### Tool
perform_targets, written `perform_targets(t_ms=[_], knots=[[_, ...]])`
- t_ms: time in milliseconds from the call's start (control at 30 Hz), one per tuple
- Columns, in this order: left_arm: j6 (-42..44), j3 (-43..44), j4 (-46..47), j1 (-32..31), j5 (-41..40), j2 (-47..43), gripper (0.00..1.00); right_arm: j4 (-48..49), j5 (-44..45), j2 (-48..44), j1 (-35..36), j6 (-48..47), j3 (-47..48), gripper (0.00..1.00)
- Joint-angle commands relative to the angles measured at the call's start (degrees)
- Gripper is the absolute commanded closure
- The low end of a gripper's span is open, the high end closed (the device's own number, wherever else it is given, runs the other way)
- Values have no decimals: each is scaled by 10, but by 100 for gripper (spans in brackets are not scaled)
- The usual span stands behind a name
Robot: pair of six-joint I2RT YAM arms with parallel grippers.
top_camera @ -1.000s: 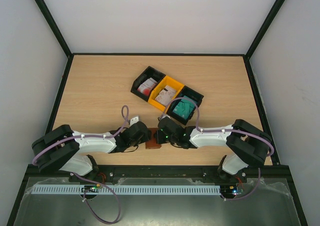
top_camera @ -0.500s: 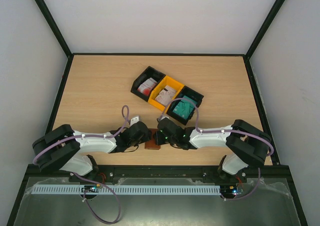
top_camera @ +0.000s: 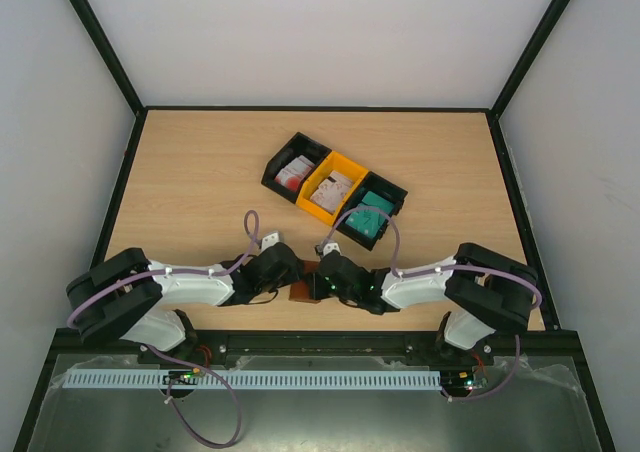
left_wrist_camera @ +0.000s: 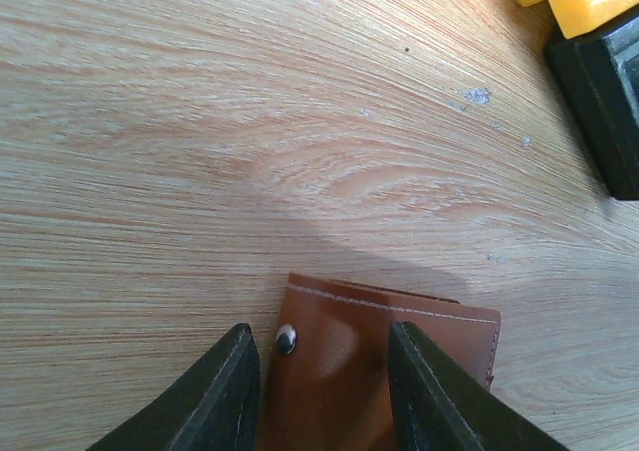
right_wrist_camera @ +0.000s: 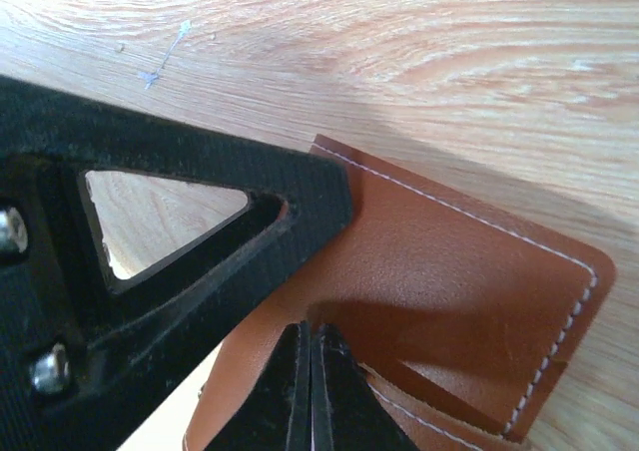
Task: Put the credit cards into the card holder
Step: Close the card holder at the center of the board.
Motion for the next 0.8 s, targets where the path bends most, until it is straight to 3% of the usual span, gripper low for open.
perform_targets(t_ms=[0, 267, 533, 767], knots=[[-5, -22, -86, -1, 27, 27, 62, -62, 7, 20, 18, 25, -66, 98], [-1, -15, -98, 0, 25, -5, 62, -7, 2, 2, 15, 46, -99, 98], [1, -25, -110, 0, 31, -75, 59, 85, -79, 9, -29, 72, -120, 98], [5, -59, -74, -1, 74, -97, 55, 104, -151, 47, -68, 103, -119, 98]])
